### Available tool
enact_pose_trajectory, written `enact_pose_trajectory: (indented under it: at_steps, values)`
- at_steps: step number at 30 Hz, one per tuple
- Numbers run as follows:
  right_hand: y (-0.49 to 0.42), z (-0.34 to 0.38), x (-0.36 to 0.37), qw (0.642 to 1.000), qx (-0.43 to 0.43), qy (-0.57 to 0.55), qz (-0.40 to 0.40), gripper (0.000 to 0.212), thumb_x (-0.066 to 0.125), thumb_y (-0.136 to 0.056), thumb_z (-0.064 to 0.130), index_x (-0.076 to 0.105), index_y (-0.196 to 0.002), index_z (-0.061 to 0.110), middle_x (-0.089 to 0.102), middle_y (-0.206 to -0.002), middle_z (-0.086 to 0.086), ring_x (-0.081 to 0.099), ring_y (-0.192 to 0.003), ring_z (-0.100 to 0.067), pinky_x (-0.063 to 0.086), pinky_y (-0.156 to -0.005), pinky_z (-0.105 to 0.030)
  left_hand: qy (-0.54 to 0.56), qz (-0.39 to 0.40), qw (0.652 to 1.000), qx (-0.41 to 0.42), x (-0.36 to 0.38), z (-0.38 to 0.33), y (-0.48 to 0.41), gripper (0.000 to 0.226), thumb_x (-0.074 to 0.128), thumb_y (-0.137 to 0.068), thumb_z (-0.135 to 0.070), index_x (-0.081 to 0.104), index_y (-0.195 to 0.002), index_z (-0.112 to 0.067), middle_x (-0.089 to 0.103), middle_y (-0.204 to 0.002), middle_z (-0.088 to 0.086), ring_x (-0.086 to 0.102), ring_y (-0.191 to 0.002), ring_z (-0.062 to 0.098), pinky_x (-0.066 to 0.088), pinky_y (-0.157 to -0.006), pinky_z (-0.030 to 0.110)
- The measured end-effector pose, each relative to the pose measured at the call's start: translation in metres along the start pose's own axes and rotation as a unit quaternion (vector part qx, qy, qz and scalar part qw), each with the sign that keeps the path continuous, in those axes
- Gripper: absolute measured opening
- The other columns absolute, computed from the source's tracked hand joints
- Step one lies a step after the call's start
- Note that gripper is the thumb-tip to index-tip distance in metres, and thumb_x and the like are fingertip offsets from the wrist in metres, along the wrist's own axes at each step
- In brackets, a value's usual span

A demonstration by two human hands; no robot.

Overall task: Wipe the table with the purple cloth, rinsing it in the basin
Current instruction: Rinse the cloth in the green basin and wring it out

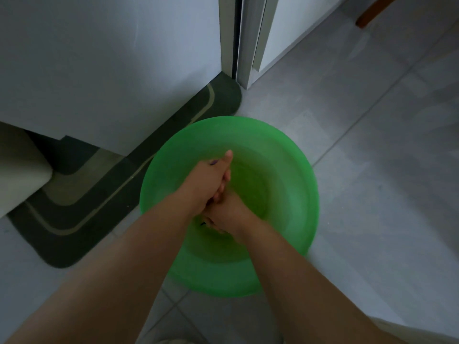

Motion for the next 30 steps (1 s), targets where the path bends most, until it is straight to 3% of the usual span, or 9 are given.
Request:
enact_pose_trajectory:
  at_steps: [2, 4, 6, 10, 16, 22, 26, 28, 30]
  values:
    - [0.0, -0.001, 0.003, 0.998, -0.006, 0.046, -0.032, 0.012, 0.051, -0.089, 0.005, 0.057, -0.087, 0.015, 0.053, -0.068, 0.008, 0.042, -0.056, 0.002, 0.038, -0.054, -0.014, 0.0, -0.037, 0.999, -0.005, -0.003, 0.001, 0.001, 0.05, 0.039, -0.089, -0.051, 0.039, -0.052, -0.017, 0.032, -0.029, -0.005, 0.025, -0.029, 0.009, 0.024, -0.038, 0.018]
    - [-0.001, -0.006, 0.003, 0.995, 0.003, 0.075, -0.068, 0.02, 0.054, -0.089, 0.012, 0.059, -0.108, 0.005, 0.063, -0.09, -0.005, 0.042, -0.062, 0.0, 0.035, -0.059, -0.012, 0.004, -0.058, 0.998, -0.003, -0.004, 0.001, 0.003, 0.052, 0.038, -0.09, -0.051, 0.037, -0.05, -0.017, 0.029, -0.028, -0.005, 0.023, -0.028, 0.009, 0.022, -0.038, 0.018]
    - [0.0, -0.009, 0.004, 0.99, 0.007, 0.101, -0.094, 0.024, 0.054, -0.089, 0.018, 0.059, -0.107, 0.005, 0.065, -0.104, -0.013, 0.056, -0.074, -0.009, 0.037, -0.059, -0.014, 0.0, -0.071, 0.997, 0.01, -0.003, -0.001, 0.004, 0.052, 0.038, -0.091, -0.049, 0.035, -0.049, -0.018, 0.027, -0.028, -0.006, 0.022, -0.026, 0.008, 0.021, -0.039, 0.018]
    - [0.002, -0.003, 0.012, 0.975, -0.034, 0.196, -0.1, 0.056, 0.025, -0.076, 0.035, 0.067, -0.092, 0.001, 0.069, -0.095, -0.023, 0.064, -0.088, -0.036, 0.045, -0.067, -0.032, -0.018, -0.084, 0.996, 0.029, -0.002, -0.004, 0.008, 0.052, 0.04, -0.091, -0.045, 0.033, -0.047, -0.019, 0.025, -0.032, -0.007, 0.021, -0.03, 0.01, 0.019, -0.044, 0.022]
    - [0.046, 0.031, 0.018, 0.945, -0.024, 0.316, -0.076, 0.045, 0.036, -0.083, 0.032, 0.067, -0.097, 0.004, 0.068, -0.1, -0.023, 0.063, -0.092, -0.039, 0.044, -0.066, -0.034, -0.059, -0.151, 0.986, 0.045, -0.007, -0.033, 0.06, 0.051, 0.041, -0.092, -0.041, 0.03, -0.047, -0.019, 0.031, -0.043, 0.0, 0.027, -0.047, 0.018, 0.023, -0.052, 0.029]
    - [0.125, 0.126, 0.007, 0.958, 0.022, 0.25, -0.137, 0.016, 0.055, -0.083, 0.022, 0.056, -0.094, 0.011, 0.063, -0.093, -0.017, 0.062, -0.085, -0.033, 0.04, -0.062, -0.031, 0.059, -0.136, 0.989, 0.03, -0.015, -0.116, 0.149, 0.049, 0.04, -0.093, -0.041, 0.041, -0.049, -0.019, 0.038, -0.03, -0.005, 0.034, -0.03, 0.012, 0.03, -0.038, 0.017]
    - [0.2, 0.205, -0.007, 0.978, -0.02, 0.097, -0.182, 0.052, 0.072, -0.067, 0.004, 0.039, -0.106, 0.01, 0.036, -0.105, -0.005, 0.042, -0.088, -0.016, 0.036, -0.073, -0.02, 0.083, -0.135, 0.986, 0.05, -0.035, -0.175, 0.229, 0.03, 0.041, -0.092, -0.026, 0.057, -0.075, -0.008, 0.062, -0.047, -0.005, 0.053, -0.045, 0.014, 0.04, -0.049, 0.023]
    - [0.243, 0.248, -0.012, 0.98, -0.049, 0.063, -0.183, 0.05, 0.068, -0.068, -0.003, 0.041, -0.108, 0.009, 0.036, -0.106, -0.004, 0.041, -0.089, -0.015, 0.033, -0.063, -0.012, 0.083, -0.145, 0.985, 0.048, -0.05, -0.209, 0.275, 0.021, 0.04, -0.089, -0.024, 0.058, -0.085, -0.011, 0.064, -0.061, -0.002, 0.051, -0.054, 0.022, 0.037, -0.046, 0.023]
    - [0.281, 0.288, -0.007, 0.984, -0.07, 0.069, -0.151, 0.04, 0.066, -0.07, -0.005, 0.044, -0.099, 0.012, 0.046, -0.098, -0.007, 0.045, -0.085, -0.017, 0.033, -0.059, -0.017, 0.046, -0.144, 0.987, 0.056, -0.059, -0.243, 0.322, 0.019, 0.035, -0.092, -0.021, 0.05, -0.081, -0.02, 0.058, -0.069, 0.007, 0.045, -0.052, 0.023, 0.034, -0.045, 0.025]
Point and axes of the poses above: each hand's wrist, its own y-axis away from the middle knuckle, its own x-axis out of the palm, z = x × y, the point moved 4 cm from there along -y, towards the middle knuckle
